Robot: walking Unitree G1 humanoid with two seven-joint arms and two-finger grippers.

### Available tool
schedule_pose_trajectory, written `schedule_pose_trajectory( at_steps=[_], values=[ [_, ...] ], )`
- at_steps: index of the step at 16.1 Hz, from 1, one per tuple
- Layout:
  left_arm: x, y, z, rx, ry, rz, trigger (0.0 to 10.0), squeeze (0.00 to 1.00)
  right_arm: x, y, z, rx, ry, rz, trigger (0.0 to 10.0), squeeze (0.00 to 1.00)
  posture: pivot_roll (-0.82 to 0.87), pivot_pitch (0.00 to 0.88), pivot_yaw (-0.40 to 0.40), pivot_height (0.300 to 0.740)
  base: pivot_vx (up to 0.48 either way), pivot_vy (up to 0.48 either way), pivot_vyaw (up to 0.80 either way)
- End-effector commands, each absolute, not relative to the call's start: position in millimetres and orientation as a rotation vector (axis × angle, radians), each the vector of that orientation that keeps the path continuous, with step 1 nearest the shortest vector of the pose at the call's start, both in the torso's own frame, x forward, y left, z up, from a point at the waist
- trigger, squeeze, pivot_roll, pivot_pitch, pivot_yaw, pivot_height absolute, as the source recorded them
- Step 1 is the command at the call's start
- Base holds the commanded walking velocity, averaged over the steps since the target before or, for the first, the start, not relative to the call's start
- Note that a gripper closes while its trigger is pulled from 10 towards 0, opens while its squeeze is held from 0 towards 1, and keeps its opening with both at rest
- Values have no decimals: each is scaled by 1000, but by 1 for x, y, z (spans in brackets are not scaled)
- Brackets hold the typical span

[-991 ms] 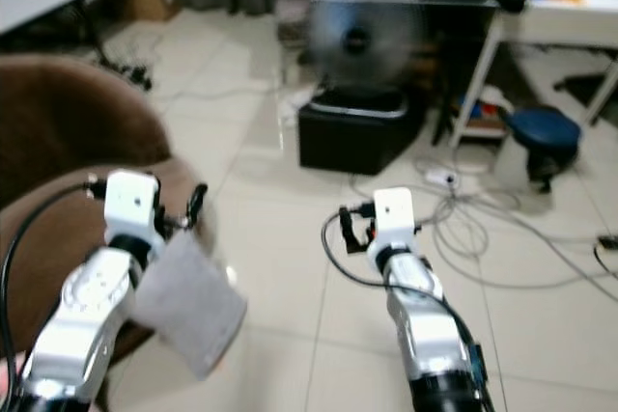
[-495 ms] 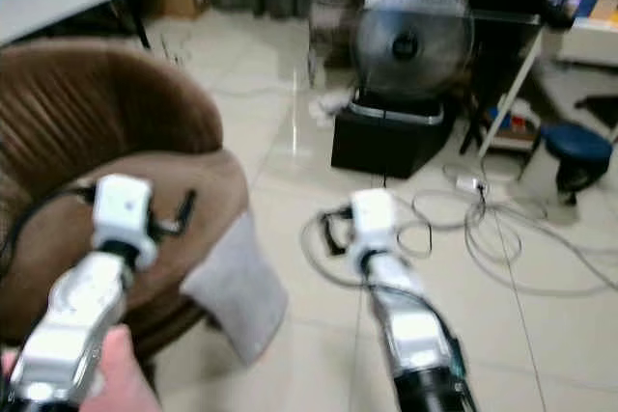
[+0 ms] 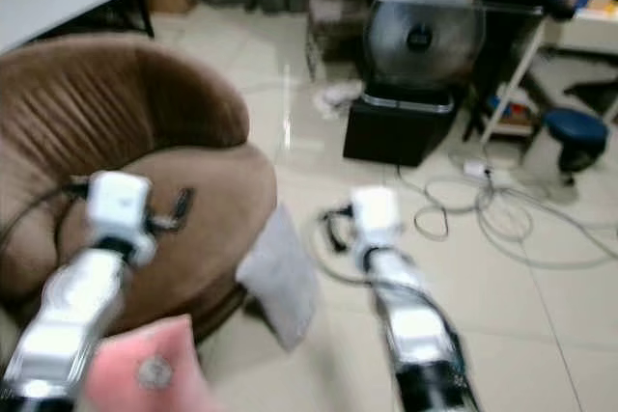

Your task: Move the pillow to the sofa from floor

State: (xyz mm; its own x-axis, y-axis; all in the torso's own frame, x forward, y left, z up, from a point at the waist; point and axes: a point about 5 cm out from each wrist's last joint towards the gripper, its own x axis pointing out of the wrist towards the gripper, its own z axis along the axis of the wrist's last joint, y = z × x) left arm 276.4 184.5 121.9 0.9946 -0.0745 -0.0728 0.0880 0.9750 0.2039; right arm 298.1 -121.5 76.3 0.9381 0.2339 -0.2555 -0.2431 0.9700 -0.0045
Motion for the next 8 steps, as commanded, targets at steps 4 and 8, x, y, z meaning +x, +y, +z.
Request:
schedule_pose_trajectory(
  at_steps=[4,8],
  values=[
    [278,178,124,210,53,-104,10000,0,300,-129,78,-61,244,221,10000,0,148,0,27,740,0,480,0],
    [279,179,124,210,53,-104,10000,0,300,-129,77,-67,245,224,10000,0,145,0,27,740,0,480,0]
  ],
)
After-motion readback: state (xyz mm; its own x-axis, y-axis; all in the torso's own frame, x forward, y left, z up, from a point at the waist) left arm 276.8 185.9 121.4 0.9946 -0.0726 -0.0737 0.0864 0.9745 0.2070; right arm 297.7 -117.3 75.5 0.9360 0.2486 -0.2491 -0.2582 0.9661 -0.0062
